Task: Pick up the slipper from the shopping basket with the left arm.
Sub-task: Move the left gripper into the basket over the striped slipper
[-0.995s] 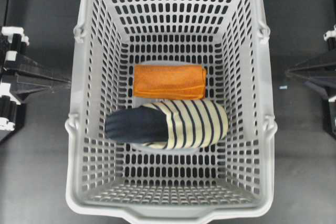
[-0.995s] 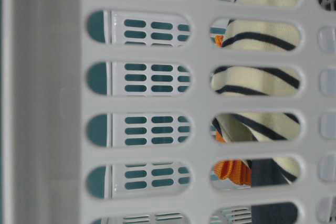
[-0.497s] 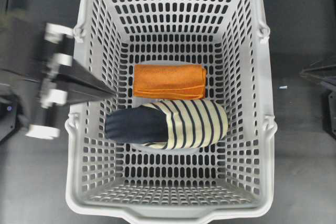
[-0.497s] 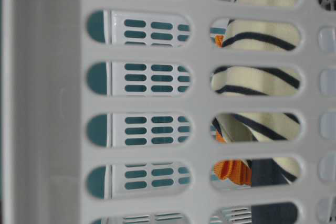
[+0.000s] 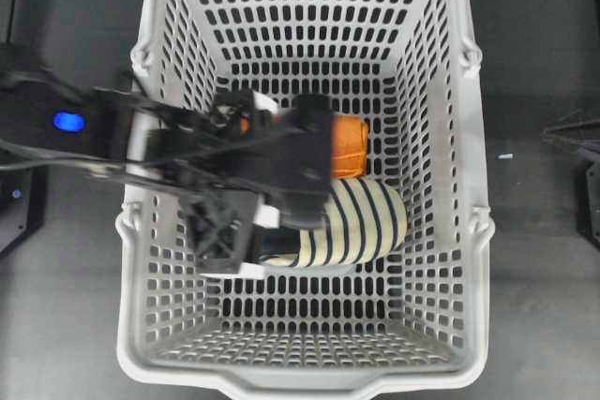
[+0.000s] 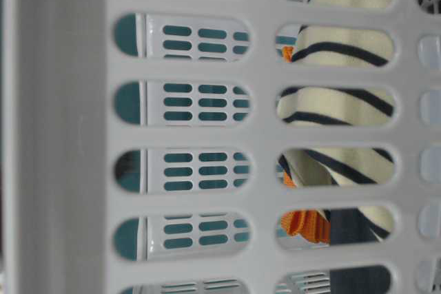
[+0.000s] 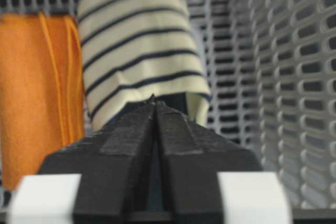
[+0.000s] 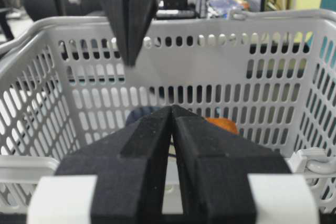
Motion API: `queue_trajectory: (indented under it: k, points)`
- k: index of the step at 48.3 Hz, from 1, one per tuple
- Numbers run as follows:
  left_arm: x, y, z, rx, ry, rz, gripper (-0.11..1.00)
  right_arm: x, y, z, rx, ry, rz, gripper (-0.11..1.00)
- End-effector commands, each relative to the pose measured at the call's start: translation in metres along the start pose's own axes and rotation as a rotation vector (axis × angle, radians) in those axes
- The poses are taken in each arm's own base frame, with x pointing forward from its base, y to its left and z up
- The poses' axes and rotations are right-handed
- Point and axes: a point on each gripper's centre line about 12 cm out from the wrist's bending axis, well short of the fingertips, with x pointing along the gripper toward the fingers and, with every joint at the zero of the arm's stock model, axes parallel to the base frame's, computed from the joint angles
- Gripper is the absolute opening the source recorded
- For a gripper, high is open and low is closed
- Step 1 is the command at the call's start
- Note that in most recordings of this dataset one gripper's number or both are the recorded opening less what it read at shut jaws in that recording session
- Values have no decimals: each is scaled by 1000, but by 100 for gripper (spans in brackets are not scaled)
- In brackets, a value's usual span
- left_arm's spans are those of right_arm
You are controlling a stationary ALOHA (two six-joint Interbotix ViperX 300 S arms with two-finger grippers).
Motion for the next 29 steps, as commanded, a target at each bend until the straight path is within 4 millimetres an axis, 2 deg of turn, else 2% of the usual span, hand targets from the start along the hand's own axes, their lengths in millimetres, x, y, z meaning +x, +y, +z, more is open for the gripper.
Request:
queue_trajectory:
  k: [1,10,14,17,29]
  points:
    - [1,-1,16,-9,30,5,13,1,0,8,3,-17,2,-1]
    - [29,-2,18,5,115,9,68,1,1,6,4,-14,4,-1]
    - [44,-1,13,-5,151,13,86,1,0,6,3,-14,2,-1]
    - [56,1,9,-14,176,17,91,1,0,6,5,-14,2,-1]
    - [93,3,-6,-16,216,21,91,1,1,4,6,-8,5,-1]
